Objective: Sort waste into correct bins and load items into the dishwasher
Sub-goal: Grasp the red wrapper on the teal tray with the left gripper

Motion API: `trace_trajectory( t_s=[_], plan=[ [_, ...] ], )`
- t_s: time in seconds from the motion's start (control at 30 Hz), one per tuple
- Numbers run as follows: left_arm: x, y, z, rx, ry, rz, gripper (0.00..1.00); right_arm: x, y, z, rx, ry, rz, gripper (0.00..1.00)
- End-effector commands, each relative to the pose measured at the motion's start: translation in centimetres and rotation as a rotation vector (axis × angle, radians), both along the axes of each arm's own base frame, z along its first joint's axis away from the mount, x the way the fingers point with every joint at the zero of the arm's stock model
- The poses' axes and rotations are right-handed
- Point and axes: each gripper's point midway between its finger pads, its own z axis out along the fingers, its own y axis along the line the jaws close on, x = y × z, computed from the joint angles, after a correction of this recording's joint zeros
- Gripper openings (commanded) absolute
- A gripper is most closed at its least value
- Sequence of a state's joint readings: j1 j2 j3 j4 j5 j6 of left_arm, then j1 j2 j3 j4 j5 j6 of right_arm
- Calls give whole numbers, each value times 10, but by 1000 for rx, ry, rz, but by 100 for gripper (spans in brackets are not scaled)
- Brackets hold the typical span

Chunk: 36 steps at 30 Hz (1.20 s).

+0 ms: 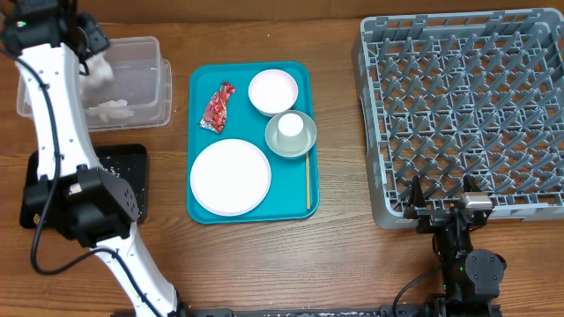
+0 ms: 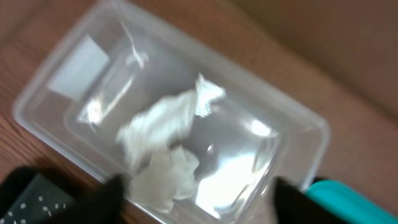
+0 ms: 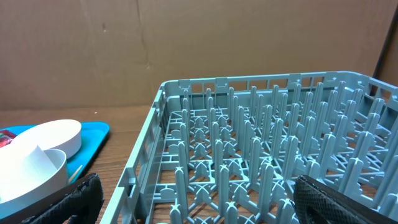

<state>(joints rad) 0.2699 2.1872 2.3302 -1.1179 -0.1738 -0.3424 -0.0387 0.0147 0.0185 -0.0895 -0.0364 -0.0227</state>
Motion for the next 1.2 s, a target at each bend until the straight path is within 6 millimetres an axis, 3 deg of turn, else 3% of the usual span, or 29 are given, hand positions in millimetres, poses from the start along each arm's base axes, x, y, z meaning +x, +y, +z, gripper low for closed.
trace_trajectory(
  t_s=[0.0,0.13,0.33,0.43,0.57,0.67,0.83,1.17],
  plan=[
    [0,-3,-7,-9,15,6,100,0,-2,-1,-1,-7,-11,100],
    [-1,-29,15,-103,-42,-71,100,0,-2,-1,-1,-7,-11,100],
    [-7,-118,62,-404,-164,-357,98,0,-2,-1,-1,-7,-11,100],
    [-8,-162,64,-460,-162,-528,97,0,-2,-1,-1,-7,-11,100],
    [-14,-207,38,-389,-45,-652,95,0,-2,-1,-1,-7,-11,100],
    [-13,-229,3,-255,78,-700,95,0,-2,-1,-1,-7,-11,100],
    [-8,-226,-58,-24,280,-641,95,0,-2,-1,-1,-7,-11,100],
    [-13,-223,-148,-40,491,-631,89,0,-2,-1,-1,-7,-11,100]
  ],
)
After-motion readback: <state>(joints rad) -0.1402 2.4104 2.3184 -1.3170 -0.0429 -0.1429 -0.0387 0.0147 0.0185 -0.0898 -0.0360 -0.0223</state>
